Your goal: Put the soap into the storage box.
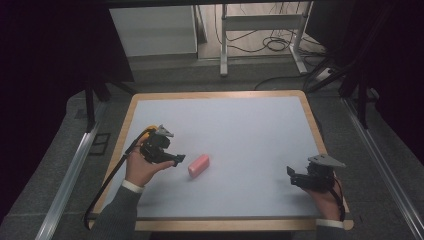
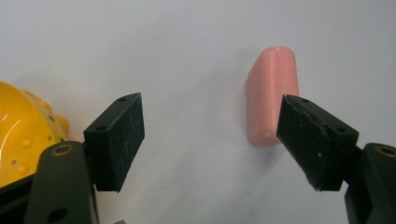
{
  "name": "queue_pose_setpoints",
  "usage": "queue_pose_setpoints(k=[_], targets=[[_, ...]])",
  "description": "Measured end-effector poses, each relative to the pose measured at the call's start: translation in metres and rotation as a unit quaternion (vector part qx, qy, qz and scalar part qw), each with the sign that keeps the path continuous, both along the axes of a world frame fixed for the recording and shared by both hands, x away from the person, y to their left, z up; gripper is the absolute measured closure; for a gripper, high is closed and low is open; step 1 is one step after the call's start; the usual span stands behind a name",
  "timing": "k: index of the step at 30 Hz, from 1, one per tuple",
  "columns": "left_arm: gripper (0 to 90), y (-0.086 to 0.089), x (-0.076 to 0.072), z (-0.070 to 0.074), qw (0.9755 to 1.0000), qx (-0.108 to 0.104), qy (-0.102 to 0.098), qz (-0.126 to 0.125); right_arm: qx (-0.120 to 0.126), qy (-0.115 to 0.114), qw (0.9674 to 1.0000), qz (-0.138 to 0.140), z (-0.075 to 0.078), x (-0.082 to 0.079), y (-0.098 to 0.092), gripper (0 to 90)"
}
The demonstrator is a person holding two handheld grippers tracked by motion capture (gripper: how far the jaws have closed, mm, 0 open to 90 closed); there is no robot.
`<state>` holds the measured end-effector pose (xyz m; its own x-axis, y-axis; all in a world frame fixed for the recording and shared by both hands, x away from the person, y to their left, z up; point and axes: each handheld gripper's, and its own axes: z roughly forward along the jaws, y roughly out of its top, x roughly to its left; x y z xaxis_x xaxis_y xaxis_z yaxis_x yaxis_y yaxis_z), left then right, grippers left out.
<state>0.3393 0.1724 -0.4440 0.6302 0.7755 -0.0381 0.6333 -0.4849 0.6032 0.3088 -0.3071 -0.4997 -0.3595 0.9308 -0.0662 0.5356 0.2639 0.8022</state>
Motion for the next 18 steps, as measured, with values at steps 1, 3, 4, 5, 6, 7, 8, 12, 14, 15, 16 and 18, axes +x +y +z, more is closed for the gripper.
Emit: queue_pose_setpoints(k=[1,3,4,5,6,7,8,12,14,15,16,18], targets=[[24.0,0.000,0.000,0.000,1.0000,0.000,0.000,0.000,0.000,0.000,1.0000,0.000,0.000,0.000,0.000,8.9],[24.0,-0.002,0.001,0.001,1.0000,0.001,0.000,-0.002,0.000,0.000,1.0000,0.000,0.000,0.000,0.000,8.9],[24.0,-0.003,0.002,0.001,1.0000,0.001,0.000,-0.004,0.000,0.000,1.0000,0.000,0.000,0.000,0.000,8.9],[24.0,-0.005,0.002,0.001,1.0000,0.001,0.000,-0.004,0.001,0.001,1.0000,0.000,0.000,0.000,0.000,8.9],[24.0,-0.006,0.003,0.002,1.0000,0.000,0.001,-0.003,0.001,0.001,1.0000,0.000,0.000,0.000,0.000,8.9],[24.0,-0.007,0.004,0.002,1.0000,0.003,0.001,-0.006,0.000,0.001,1.0000,0.001,0.000,0.000,0.000,8.9],[24.0,-0.008,0.004,0.003,1.0000,0.003,0.001,-0.007,-0.001,0.001,1.0000,0.000,0.000,0.000,0.000,8.9],[23.9,-0.012,0.006,0.005,0.9999,0.006,0.001,-0.010,0.000,0.001,1.0000,-0.001,-0.001,0.000,-0.001,8.9],[24.0,-0.014,0.008,0.006,0.9999,0.007,0.003,-0.011,0.000,0.002,1.0000,-0.002,-0.001,0.000,-0.001,8.9],[24.0,-0.015,0.009,0.006,0.9999,0.008,0.003,-0.011,0.000,0.003,1.0000,-0.002,-0.001,0.001,-0.001,8.9],[24.0,-0.017,0.010,0.006,0.9999,0.007,0.003,-0.012,-0.001,0.002,1.0000,-0.001,-0.001,0.001,-0.001,8.9],[24.0,-0.019,0.012,0.006,0.9998,0.009,0.005,-0.014,0.000,0.003,1.0000,-0.001,-0.002,0.001,-0.001,8.9]])
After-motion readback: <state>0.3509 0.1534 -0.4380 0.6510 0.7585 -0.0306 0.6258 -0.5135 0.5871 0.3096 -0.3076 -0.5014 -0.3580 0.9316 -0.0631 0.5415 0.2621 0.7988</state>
